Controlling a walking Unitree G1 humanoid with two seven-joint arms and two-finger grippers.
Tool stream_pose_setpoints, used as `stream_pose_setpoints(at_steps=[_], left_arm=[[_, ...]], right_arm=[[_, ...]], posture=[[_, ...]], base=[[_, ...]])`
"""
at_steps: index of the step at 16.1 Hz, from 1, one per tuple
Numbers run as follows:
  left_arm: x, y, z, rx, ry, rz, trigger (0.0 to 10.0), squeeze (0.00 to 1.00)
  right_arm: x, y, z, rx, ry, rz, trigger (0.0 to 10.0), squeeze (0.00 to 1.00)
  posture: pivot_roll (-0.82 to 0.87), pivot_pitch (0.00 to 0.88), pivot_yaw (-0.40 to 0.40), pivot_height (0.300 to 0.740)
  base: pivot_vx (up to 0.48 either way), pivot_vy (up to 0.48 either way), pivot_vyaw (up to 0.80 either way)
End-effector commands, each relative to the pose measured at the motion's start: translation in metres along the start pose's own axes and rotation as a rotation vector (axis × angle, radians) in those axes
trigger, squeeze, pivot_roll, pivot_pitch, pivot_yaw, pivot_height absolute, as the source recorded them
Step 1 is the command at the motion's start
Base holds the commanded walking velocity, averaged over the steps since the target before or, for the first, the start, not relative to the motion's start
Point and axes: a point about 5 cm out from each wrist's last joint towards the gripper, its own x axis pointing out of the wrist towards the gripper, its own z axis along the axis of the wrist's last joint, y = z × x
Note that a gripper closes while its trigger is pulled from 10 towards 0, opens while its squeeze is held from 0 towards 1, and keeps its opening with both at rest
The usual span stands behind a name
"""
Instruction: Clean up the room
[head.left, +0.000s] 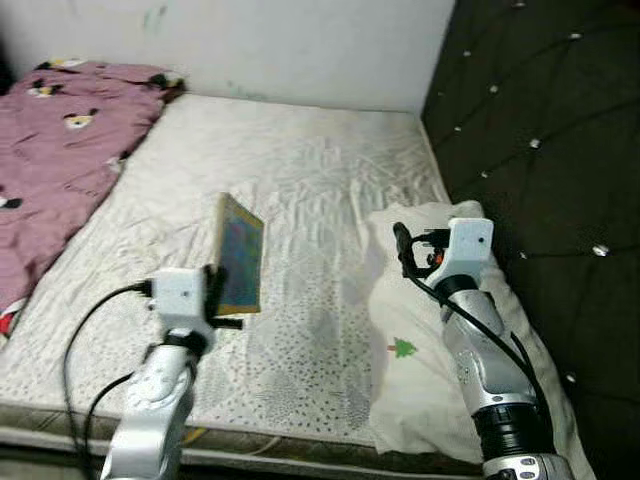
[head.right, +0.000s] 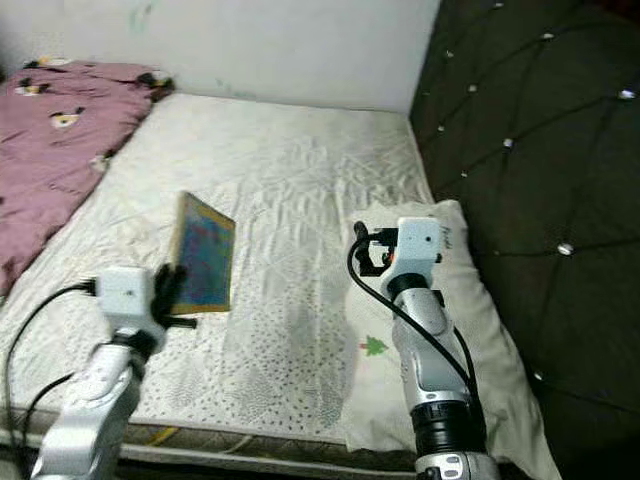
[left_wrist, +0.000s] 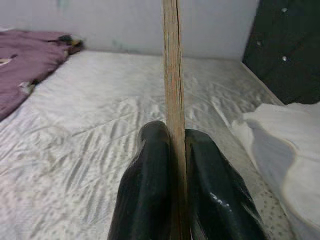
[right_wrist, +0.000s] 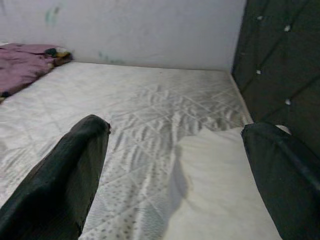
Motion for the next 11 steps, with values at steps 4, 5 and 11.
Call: stream_pose_setpoints(at_steps=[4, 5, 11], left_arm=[[-0.007, -0.031, 0.023, -0.159, -0.073, -0.234, 10.0, 0.00], [-0.007, -0.034, 0.024, -0.198, -0.076, -0.255, 10.0, 0.00], [-0.009, -0.037, 0.016, -0.378, -0.052, -0.166, 10.0, 0.00]], right_arm=[[-0.001, 0.004, 0.003, -0.009, -0.002, 0.024, 10.0, 0.00], [0.000, 0.005, 0.004, -0.006, -0.005, 0.023, 10.0, 0.00], [0.001, 0.005, 0.007, 0.013, -0.007, 0.035, 10.0, 0.00]], posture=[[0.06, 0.000, -0.074, 0.740], [0.06, 0.000, -0.074, 0.740], [0.05, 0.000, -0.079, 0.740]], base=[[0.000, 0.000, 0.00], [0.000, 0.000, 0.00], [0.000, 0.000, 0.00]])
